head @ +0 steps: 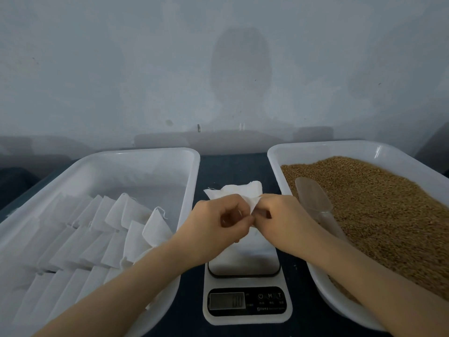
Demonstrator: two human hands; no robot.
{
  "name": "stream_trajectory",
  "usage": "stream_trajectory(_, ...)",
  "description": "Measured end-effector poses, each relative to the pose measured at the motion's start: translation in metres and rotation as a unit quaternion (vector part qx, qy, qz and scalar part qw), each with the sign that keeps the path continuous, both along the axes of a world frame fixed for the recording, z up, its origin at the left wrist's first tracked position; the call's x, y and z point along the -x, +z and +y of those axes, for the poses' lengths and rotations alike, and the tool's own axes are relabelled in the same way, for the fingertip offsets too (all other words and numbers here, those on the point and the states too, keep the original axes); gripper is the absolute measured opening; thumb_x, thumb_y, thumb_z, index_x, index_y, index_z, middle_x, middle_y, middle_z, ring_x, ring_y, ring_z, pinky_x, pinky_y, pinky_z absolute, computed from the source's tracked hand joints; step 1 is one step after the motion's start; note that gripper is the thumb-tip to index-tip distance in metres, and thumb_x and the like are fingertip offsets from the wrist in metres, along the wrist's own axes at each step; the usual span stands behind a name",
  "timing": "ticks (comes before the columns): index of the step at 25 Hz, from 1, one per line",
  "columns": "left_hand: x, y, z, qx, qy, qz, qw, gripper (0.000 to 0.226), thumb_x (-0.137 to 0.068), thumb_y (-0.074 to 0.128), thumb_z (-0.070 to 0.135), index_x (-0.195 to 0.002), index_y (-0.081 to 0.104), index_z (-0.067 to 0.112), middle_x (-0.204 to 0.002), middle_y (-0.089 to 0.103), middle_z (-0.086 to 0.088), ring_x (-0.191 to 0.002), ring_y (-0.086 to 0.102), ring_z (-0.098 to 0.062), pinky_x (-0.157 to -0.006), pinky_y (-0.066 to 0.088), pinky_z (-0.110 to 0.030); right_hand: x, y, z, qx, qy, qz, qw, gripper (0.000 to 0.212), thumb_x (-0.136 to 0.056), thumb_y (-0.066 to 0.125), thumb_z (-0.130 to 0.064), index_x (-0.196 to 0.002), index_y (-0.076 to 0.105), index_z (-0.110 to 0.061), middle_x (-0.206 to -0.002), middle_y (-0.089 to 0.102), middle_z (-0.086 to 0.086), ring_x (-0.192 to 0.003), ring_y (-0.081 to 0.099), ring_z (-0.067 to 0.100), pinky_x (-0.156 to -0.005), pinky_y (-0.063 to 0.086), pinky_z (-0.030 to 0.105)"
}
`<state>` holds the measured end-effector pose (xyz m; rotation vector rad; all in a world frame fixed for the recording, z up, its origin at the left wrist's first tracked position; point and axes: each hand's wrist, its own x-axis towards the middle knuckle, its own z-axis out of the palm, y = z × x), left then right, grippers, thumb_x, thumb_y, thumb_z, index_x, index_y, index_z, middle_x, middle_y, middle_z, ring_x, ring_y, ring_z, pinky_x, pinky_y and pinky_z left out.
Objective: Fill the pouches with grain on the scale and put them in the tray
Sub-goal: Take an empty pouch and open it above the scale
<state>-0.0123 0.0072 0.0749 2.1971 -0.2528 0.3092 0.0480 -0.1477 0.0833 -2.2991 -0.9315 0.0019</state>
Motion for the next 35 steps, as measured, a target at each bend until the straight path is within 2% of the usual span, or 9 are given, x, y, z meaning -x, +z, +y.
stream_trajectory(5, -0.004, 0.003, 0.001, 0.000, 0.067, -0.099, 0.993, 0.021, -0.088, 0.065, 0.022, -0.096, 0.056, 0.040, -0.096, 0.054, 0.016, -0.086, 0.055, -0.006, -0.070, 0.045, -0.011, -0.009, 0.005, -0.004, -0.005, -0.046, 0.052, 0.998, 0.016, -0.093, 0.055, -0.023, -0.093, 0.069, -0.018, -0.075, 0.066, -0.002, -0.066, 0.062, 0.015, -0.058, 0.050, 0.024)
stream_trajectory(8, -0.013, 0.003, 0.010, 0.049, 0.187, -0.010, 0.981, 0.031, -0.094, 0.055, 0.028, -0.124, 0.047, 0.030, -0.114, 0.046, 0.015, -0.102, 0.048, -0.003, -0.071, 0.037, 0.003, -0.010, 0.008, -0.011, -0.058, -0.040, 0.105, 0.992, 0.021, -0.093, 0.058, -0.023, -0.111, 0.068, -0.022, -0.070, 0.067, -0.017, -0.073, 0.066, -0.004, -0.062, 0.053, 0.012)
stream_trajectory(11, -0.016, 0.002, 0.019, 0.069, 0.212, 0.022, 0.975, 0.007, -0.096, 0.054, 0.025, -0.096, 0.059, 0.021, -0.089, 0.063, 0.008, -0.081, 0.055, -0.002, -0.062, 0.038, -0.001, -0.011, 0.010, -0.017, -0.058, -0.045, 0.091, 0.993, 0.014, -0.091, 0.062, -0.024, -0.101, 0.071, -0.020, -0.051, 0.057, -0.034, -0.055, 0.055, -0.018, -0.045, 0.038, 0.002)
stream_trajectory(14, -0.017, 0.001, 0.021, 0.055, 0.215, 0.013, 0.975, 0.023, -0.096, 0.054, 0.021, -0.073, 0.054, 0.021, -0.060, 0.051, 0.010, -0.052, 0.046, 0.003, -0.050, 0.034, -0.008, -0.013, 0.012, -0.018, -0.109, -0.059, 0.143, 0.982, 0.016, -0.086, 0.068, -0.033, -0.098, 0.073, -0.024, -0.063, 0.065, -0.029, -0.060, 0.063, -0.009, -0.050, 0.044, 0.005)
stream_trajectory(20, -0.019, -0.001, 0.022, 0.044, 0.245, 0.055, 0.967, 0.027, -0.099, 0.046, 0.025, -0.074, 0.053, 0.021, -0.066, 0.050, 0.006, -0.066, 0.047, -0.013, -0.053, 0.033, -0.013, -0.022, 0.011, -0.019, -0.149, -0.095, 0.227, 0.958, 0.024, -0.078, 0.072, -0.041, -0.095, 0.076, -0.025, -0.082, 0.073, -0.016, -0.082, 0.068, 0.005, -0.078, 0.054, 0.026)
stream_trajectory(23, -0.013, -0.001, 0.014, 0.009, 0.225, 0.012, 0.974, 0.020, -0.095, 0.048, 0.039, -0.111, 0.053, 0.029, -0.106, 0.052, 0.015, -0.101, 0.052, -0.005, -0.074, 0.036, -0.005, -0.019, 0.012, -0.020, -0.136, -0.104, 0.218, 0.961, 0.007, -0.078, 0.069, -0.038, -0.079, 0.075, -0.036, -0.073, 0.071, -0.017, -0.070, 0.066, 0.002, -0.068, 0.052, 0.019)
stream_trajectory(26, -0.007, -0.004, 0.003, -0.173, 0.128, -0.150, 0.965, 0.081, -0.078, 0.063, 0.054, -0.143, 0.027, 0.020, -0.141, 0.037, 0.005, -0.135, 0.029, -0.011, -0.108, 0.024, -0.024, -0.012, 0.014, -0.017, -0.094, -0.092, 0.178, 0.975, 0.032, -0.077, 0.061, -0.037, -0.046, 0.064, -0.029, -0.046, 0.049, -0.007, -0.042, 0.042, 0.006, -0.045, 0.034, 0.014)
stream_trajectory(29, -0.008, -0.010, -0.005, -0.295, 0.107, -0.181, 0.932, 0.095, -0.066, 0.081, 0.028, -0.141, 0.022, 0.022, -0.143, 0.043, -0.003, -0.138, 0.028, -0.020, -0.103, 0.020, -0.036, -0.010, 0.014, -0.015, -0.080, -0.107, 0.192, 0.972, 0.042, -0.077, 0.057, -0.040, -0.043, 0.054, -0.015, -0.046, 0.041, -0.004, -0.043, 0.037, 0.007, -0.050, 0.032, 0.020)
stream_trajectory(35, -0.010, -0.014, 0.003, -0.272, 0.116, -0.160, 0.942, 0.072, -0.072, 0.066, 0.002, -0.138, 0.040, 0.016, -0.126, 0.053, 0.002, -0.120, 0.047, -0.020, -0.093, 0.015, -0.028, -0.009, 0.012, -0.015, -0.065, -0.090, 0.185, 0.976, 0.044, -0.083, 0.053, -0.038, -0.045, 0.044, -0.019, -0.045, 0.035, -0.006, -0.043, 0.032, 0.008, -0.045, 0.025, 0.017)
